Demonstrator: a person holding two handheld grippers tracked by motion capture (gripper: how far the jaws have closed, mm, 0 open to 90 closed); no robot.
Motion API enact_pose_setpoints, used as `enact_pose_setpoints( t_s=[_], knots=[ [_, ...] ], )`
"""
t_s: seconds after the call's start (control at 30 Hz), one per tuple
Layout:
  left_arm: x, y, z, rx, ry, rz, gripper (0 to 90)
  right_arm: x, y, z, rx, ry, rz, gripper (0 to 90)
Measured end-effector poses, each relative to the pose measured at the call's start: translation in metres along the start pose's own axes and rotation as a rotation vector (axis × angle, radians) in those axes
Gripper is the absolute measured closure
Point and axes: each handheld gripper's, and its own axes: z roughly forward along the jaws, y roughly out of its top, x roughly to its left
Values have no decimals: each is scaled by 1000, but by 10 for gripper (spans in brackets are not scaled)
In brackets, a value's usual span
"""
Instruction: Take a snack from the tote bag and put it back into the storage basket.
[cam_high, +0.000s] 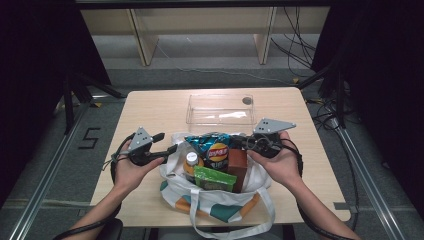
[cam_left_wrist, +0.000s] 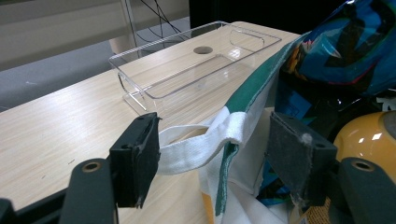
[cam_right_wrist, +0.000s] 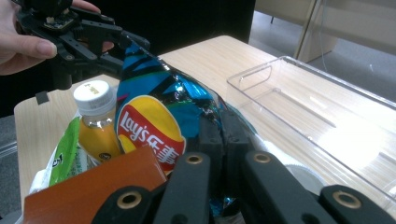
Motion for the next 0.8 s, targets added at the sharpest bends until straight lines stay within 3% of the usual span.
enact_pose_setpoints(
  t_s=[0.27, 0.3, 0.33, 0.43, 0.47, 0.73, 0.8],
  knots=[
    [1, -1, 1, -2, -5, -1, 340, 0, 3, -4, -30, -3, -19, 900],
    [0, -1, 1, 0, -3, 0, 340, 3, 3, -5, -20, -3, 12, 900],
    [0, -1, 0, 6, 1, 2, 340, 3, 3, -5, -20, -3, 12, 900],
    [0, -1, 1, 5, 0, 1, 340, 2, 4, -5, -43, -6, 2, 900],
    [1, -1, 1, 5, -1, 2, 339, 1, 4, -5, -65, -14, -22, 900],
    [1, -1, 1, -5, -2, 3, 335, 4, 5, -7, -65, -6, 0, 900],
    [1, -1, 1, -5, -2, 0, 335, 3, 6, -8, -94, -25, -30, 900]
  ],
)
